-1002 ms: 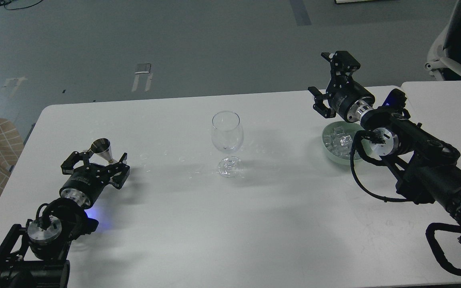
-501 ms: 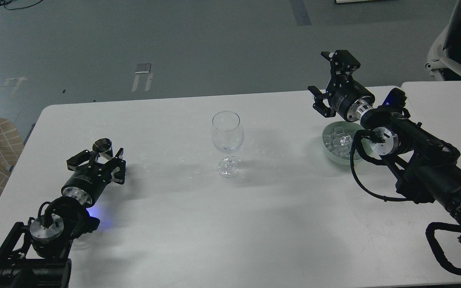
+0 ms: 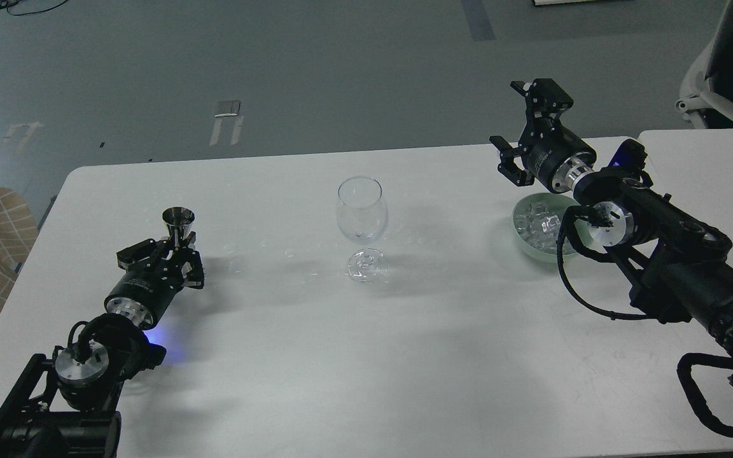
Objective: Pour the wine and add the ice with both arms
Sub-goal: 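Lift the metal jigger with the left gripper toward the wine glass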
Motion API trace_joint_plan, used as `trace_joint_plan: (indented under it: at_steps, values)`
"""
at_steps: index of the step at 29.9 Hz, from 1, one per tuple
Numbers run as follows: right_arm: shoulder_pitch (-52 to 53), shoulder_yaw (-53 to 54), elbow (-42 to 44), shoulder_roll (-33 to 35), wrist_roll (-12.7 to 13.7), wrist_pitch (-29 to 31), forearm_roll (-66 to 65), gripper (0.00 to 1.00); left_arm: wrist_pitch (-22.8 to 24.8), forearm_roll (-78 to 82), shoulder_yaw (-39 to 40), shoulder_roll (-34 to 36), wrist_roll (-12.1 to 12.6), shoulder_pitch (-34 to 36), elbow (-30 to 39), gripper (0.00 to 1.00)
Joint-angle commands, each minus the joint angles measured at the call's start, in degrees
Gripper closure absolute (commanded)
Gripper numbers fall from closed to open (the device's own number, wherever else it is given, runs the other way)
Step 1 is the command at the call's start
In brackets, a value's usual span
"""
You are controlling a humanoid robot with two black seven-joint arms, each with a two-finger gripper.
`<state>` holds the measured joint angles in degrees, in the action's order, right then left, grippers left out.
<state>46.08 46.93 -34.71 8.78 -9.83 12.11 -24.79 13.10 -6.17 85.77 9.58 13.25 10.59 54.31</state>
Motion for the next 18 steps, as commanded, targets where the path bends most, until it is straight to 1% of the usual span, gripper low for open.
trace_joint_plan:
  at_steps: [1,3,4,6,8,12,16,18]
  values:
    - [-0.02,0.0,0.0,-0.08,-0.01,-0.07,0.0,0.0,-0.79,-0.07,0.1,-0.53,-0.5,0.48,1.23,1.0]
    - [0.06,0.0,0.0,-0.08,-0.01,0.02,0.0,0.0,-1.06,-0.07,0.01,-0.18,-0.41,0.75,3.43,1.0]
    - [0.06,0.0,0.0,-0.08,0.07,-0.07,0.0,0.0,-1.93,0.01,-0.16,0.0,-0.33,0.75,5.09,1.0]
    - [0.06,0.0,0.0,-0.08,0.08,-0.07,0.0,0.0,-3.77,0.02,-0.16,0.18,-0.15,0.75,7.12,1.0]
    - [0.06,0.0,0.0,-0.08,-0.01,-0.07,0.0,0.0,-6.93,0.1,-0.25,0.35,0.29,0.75,10.02,1.0]
    - [0.06,0.0,0.0,-0.08,0.08,-0.16,0.0,0.0,-8.35,0.1,-0.43,0.35,0.55,0.31,12.92,1.0]
    - [-0.02,0.0,0.0,-0.08,0.08,-0.51,0.0,0.0,-11.77,0.1,-2.0,0.61,0.99,-0.13,17.92,1.0]
    - [-0.02,0.0,0.0,-0.08,0.08,-0.51,0.0,0.0,-12.31,0.1,-2.27,0.53,1.34,-0.22,19.34,1.0]
